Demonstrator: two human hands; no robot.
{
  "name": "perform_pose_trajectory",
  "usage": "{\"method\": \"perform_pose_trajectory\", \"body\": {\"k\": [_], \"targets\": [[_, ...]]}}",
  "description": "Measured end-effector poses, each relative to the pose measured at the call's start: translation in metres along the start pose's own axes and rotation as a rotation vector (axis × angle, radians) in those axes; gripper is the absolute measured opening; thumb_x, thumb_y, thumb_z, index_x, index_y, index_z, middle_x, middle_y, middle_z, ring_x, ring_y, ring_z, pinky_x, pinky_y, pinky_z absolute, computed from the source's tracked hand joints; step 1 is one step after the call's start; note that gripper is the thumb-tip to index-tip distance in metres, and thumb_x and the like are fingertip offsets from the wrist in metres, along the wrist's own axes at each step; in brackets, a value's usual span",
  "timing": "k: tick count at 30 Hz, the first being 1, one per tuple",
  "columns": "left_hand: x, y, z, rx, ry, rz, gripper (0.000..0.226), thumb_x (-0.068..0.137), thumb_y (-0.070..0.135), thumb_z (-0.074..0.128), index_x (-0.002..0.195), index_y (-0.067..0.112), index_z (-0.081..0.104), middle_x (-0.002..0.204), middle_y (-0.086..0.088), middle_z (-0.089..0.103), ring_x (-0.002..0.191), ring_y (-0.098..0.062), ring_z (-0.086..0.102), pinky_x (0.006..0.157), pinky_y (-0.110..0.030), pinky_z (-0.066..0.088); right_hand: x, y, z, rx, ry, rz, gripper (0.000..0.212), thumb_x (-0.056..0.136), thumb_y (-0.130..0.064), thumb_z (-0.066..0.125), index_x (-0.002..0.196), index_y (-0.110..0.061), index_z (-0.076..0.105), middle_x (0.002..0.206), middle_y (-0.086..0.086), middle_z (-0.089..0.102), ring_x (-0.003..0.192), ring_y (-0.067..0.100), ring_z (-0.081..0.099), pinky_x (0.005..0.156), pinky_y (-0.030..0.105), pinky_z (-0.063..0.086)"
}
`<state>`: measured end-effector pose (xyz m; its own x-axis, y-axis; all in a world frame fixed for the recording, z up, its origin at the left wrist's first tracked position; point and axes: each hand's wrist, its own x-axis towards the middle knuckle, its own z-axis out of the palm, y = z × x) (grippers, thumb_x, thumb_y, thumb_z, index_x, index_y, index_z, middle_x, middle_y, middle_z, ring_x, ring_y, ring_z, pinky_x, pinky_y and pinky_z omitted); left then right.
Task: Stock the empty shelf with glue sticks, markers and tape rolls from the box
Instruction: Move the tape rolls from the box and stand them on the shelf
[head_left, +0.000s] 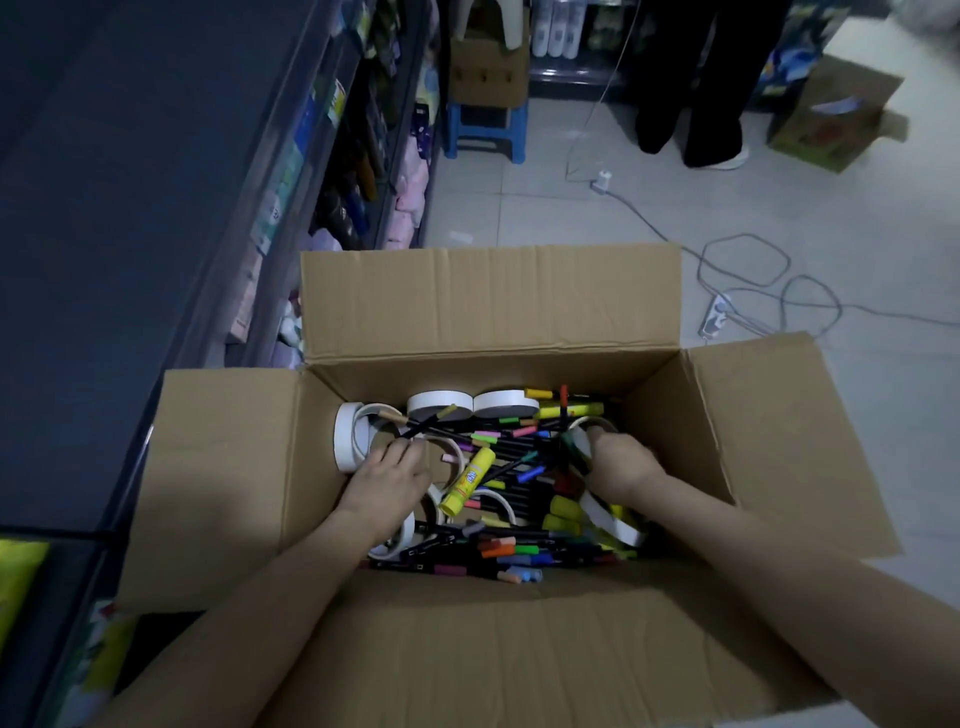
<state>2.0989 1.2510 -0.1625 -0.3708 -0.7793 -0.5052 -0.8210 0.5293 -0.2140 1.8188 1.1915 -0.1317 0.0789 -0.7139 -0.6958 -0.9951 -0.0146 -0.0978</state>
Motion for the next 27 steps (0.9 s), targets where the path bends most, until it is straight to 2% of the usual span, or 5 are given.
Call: {"method": "perform_pose_trajectory", "body": {"k": [5,13,18,24,27], "targets": [[0.002,-0.003,-0.016,-0.131,-0.027,-0.08,0.032,0.085,-0.003,0.05,0.116,0.002,0.052,0.136,-0.02,0.037,0.1,-0.035,0.055,0.069,-0.038,0.039,-0.004,-0.002,0.006,-0.1,-0.016,0.025,0.062,0.093,-0.013,0.049,0.149,-0.016,0.022,0.133,0.017,0.048,0.12,0.038,0.046,0.097,0.046,0.039],[0.003,-0.005,-0.012,-0.009,-0.014,-0.179,0.049,0.089,0.003,0.042,0.137,0.001,0.031,0.109,-0.009,0.063,0.1,-0.028,0.06,0.11,-0.044,0.024,-0.013,-0.006,-0.008,-0.16,-0.035,0.133,0.018,0.093,-0.016,0.045,0.076,-0.017,0.05,0.103,0.008,0.061,0.111,0.033,0.048,0.099,0.043,0.035],[-0.001,-0.01,-0.018,-0.057,-0.055,-0.137,0.046,0.083,-0.003,0.045,0.128,0.003,0.037,0.097,-0.008,0.068,0.088,-0.03,0.063,0.088,-0.036,0.035,-0.015,-0.007,-0.006,-0.196,-0.005,0.146,0.018,0.095,-0.013,0.043,0.078,-0.014,0.048,0.114,0.013,0.056,0.116,0.036,0.043,0.096,0.043,0.038],[-0.004,-0.012,-0.028,-0.578,0.03,-0.283,0.043,0.086,0.002,0.047,0.127,0.009,0.039,0.102,-0.01,0.063,0.088,-0.032,0.059,0.063,-0.035,0.04,-0.011,-0.011,-0.006,-0.189,-0.067,0.138,0.015,0.096,-0.012,0.044,0.104,-0.012,0.057,0.124,0.014,0.047,0.115,0.035,0.045,0.098,0.043,0.04],[-0.007,-0.012,-0.036,-0.872,0.059,-0.372,0.053,0.085,0.015,0.061,0.134,0.012,0.04,0.119,-0.01,0.057,0.105,-0.032,0.055,0.074,-0.037,0.049,-0.009,-0.013,-0.004,-0.177,-0.113,0.146,0.004,0.094,-0.013,0.047,0.095,-0.016,0.05,0.122,0.011,0.051,0.114,0.032,0.047,0.097,0.041,0.04]]}}
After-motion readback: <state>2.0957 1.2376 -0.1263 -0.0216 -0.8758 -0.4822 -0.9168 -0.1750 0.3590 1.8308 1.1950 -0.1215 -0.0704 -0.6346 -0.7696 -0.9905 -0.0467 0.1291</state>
